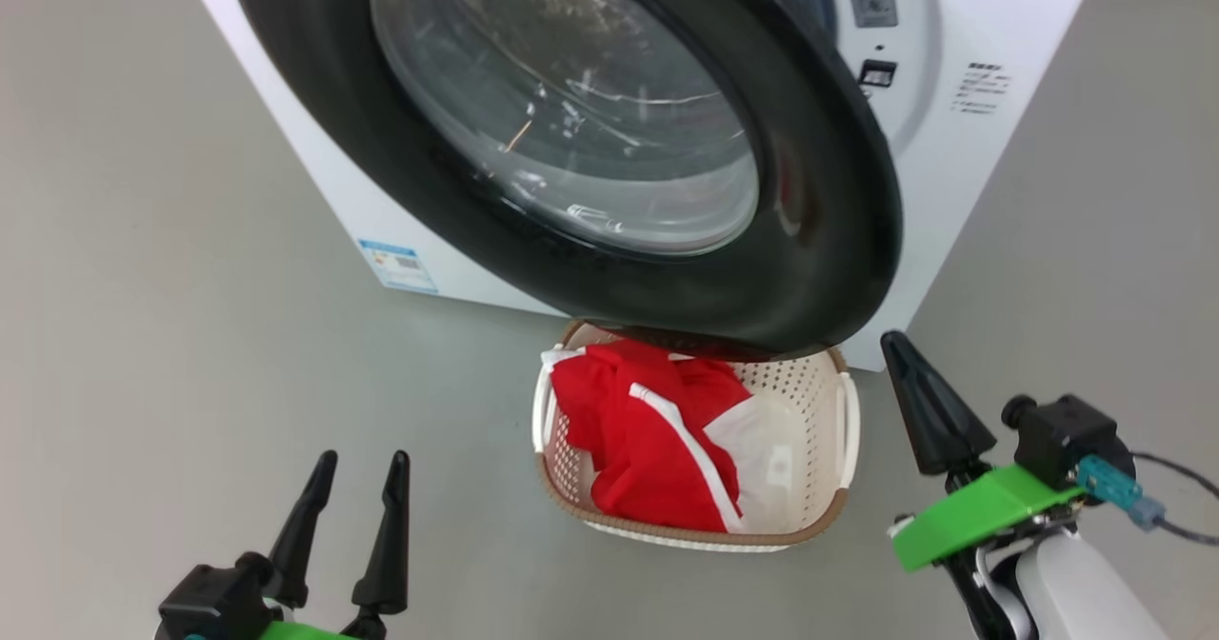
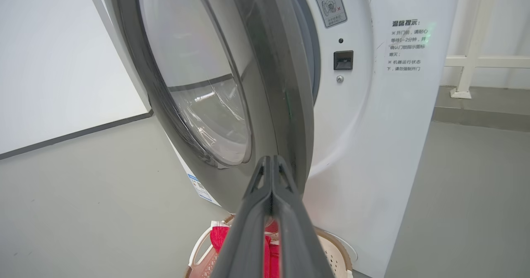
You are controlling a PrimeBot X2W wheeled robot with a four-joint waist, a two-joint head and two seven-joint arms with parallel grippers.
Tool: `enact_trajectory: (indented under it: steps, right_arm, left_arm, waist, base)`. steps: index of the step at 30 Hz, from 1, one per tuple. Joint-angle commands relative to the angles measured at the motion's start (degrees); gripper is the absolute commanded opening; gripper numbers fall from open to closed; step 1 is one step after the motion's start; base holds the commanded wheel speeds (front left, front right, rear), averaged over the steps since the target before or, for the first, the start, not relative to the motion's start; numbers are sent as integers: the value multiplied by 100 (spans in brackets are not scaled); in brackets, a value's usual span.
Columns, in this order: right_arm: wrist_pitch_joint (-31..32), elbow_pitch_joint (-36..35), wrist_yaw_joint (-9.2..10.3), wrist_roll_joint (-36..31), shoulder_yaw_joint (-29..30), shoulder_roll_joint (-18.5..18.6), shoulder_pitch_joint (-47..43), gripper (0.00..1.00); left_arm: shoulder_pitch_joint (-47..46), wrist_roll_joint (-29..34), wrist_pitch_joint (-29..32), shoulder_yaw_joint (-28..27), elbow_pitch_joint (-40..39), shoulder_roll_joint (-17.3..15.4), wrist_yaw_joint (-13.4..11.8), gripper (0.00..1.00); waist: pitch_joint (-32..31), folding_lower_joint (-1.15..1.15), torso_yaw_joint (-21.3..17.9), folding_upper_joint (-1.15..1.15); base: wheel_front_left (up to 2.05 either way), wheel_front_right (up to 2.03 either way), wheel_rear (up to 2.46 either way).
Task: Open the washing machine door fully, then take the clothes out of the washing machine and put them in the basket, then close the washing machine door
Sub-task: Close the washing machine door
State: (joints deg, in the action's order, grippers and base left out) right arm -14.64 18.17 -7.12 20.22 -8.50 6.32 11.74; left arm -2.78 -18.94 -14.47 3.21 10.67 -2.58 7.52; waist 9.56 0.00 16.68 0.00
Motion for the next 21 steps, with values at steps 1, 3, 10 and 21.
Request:
enact_trajectory:
  steps: [1, 3, 10, 21]
  right_arm:
    - [-36, -94, -36, 29, -171, 45, 234, 0]
    - [-36, -54, -36, 39, -215, 66, 355, 0]
    - [-36, 2, -36, 30, -219, 74, 709, 0]
    - [-36, -43, -36, 35, -6, 57, 979, 0]
  left_arm:
    - [-186, -52, -52, -152, -125, -32, -3, 100]
    - [-215, -96, -52, -124, -130, -32, -3, 100]
    - [-354, -256, -52, -21, -123, -31, -3, 100]
    - [-562, -392, -52, 51, -148, -31, -3, 100]
  waist:
    - [102, 0, 104, 0]
    - [165, 0, 147, 0]
    - [428, 0, 259, 0]
    - [772, 0, 362, 0]
  base:
    - [0, 0, 0]
    - [0, 0, 0]
    - [0, 0, 0]
    - [0, 0, 0]
